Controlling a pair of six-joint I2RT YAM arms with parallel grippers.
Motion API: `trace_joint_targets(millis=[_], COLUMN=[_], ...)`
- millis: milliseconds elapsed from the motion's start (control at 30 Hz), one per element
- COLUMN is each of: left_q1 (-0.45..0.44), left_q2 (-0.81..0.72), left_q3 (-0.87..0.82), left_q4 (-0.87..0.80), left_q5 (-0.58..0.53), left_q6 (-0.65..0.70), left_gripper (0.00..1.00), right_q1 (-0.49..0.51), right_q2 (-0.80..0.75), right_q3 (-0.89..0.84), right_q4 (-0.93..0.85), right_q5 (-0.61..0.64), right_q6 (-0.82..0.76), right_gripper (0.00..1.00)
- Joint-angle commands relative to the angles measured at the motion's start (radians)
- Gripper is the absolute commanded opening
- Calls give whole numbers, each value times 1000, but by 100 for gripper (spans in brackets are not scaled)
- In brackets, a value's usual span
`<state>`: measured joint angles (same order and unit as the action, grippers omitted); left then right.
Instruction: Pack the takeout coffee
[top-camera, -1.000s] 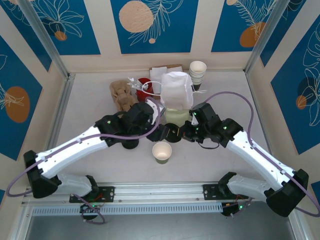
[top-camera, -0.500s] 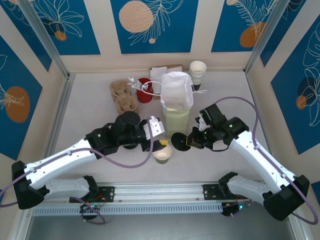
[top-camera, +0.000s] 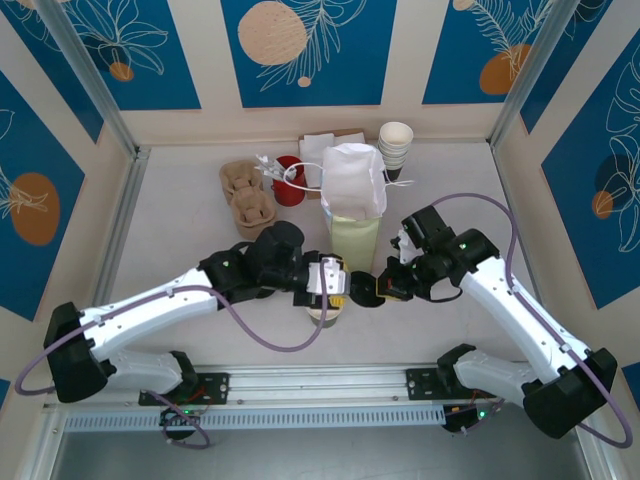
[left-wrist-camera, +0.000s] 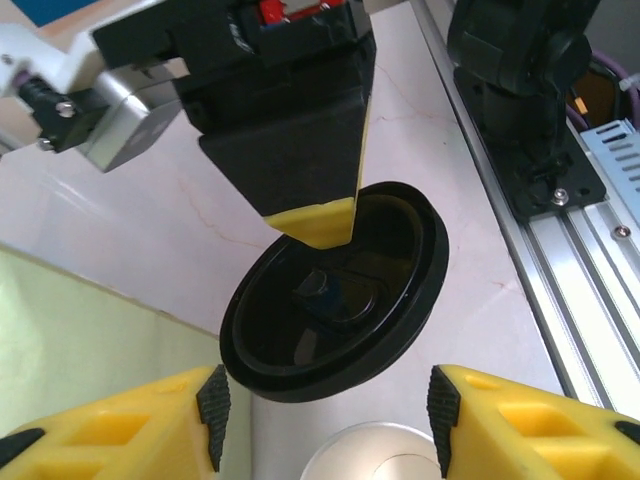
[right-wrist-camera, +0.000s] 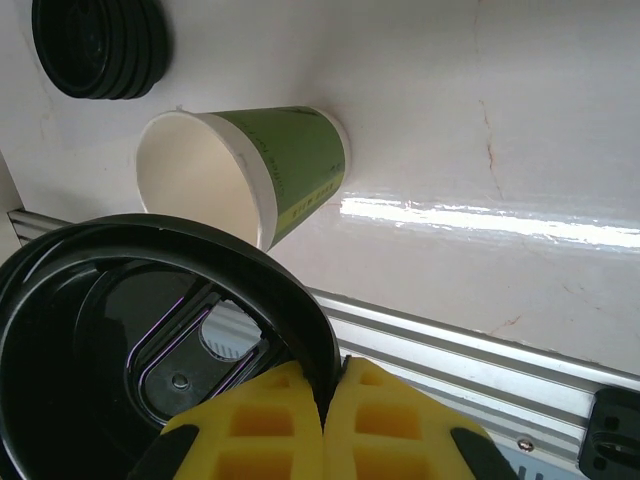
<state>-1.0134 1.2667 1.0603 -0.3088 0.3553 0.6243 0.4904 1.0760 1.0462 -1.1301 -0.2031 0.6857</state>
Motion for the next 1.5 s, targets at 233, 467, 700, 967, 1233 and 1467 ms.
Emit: trace_joint_targets(millis=[233,467,700,967,1233,1467], left_q1=[-25,-37,-43,-84,-117,-122], left_q2=[34,64,74,108,125,106], left_q3=[45,64,73,105,105,89], left_q4=[-28,-41,-62,-123,-97,-49], left_q5=[51,30,-7,-149,-260,-265], left_q6=[135,151,178,243,267,243], left_gripper=[51,41,38,34,25,16], right_q1=[-6,-6,-4,-6,-6,-6], right_q2=[20,40,42,45,48,30], right_q3=[26,33,37,41,46,38], right_q4=[-31,-28,-25,-34,-42,-40], right_q5=[-58,-70,-75,-85,-96,-95], right_q6=[-29,-35,-31,-32,-31,-26], right_gripper=[0,0,0,0,0,0])
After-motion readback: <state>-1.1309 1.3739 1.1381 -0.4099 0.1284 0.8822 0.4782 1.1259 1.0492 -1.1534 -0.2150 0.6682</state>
